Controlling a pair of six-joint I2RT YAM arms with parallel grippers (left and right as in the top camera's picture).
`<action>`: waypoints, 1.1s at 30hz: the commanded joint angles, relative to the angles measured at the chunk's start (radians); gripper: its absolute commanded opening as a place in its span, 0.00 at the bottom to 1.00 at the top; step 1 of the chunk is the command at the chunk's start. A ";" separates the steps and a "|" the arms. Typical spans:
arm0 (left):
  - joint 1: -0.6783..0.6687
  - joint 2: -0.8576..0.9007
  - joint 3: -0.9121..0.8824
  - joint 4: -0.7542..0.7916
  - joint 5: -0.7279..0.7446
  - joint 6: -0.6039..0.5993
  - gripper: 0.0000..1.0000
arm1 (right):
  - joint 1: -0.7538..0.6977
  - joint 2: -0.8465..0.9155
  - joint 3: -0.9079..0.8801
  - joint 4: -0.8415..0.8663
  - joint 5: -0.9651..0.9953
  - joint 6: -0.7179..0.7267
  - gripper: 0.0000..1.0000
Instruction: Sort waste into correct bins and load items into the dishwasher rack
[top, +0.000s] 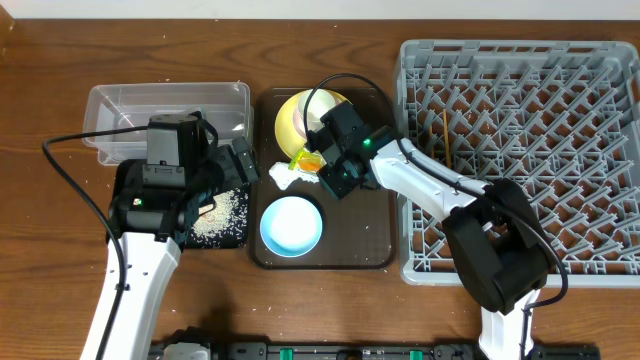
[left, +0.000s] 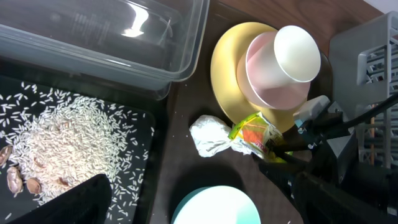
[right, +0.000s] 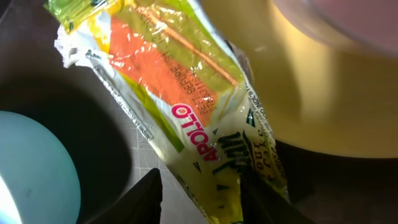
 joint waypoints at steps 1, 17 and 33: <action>0.005 0.003 0.013 0.000 -0.006 0.009 0.95 | 0.010 0.016 -0.006 0.003 0.008 -0.013 0.39; 0.005 0.003 0.013 0.000 -0.006 0.009 0.95 | 0.010 0.027 -0.012 0.003 0.008 -0.013 0.40; 0.005 0.003 0.013 0.000 -0.006 0.009 0.95 | 0.010 0.027 -0.019 0.003 0.007 -0.013 0.38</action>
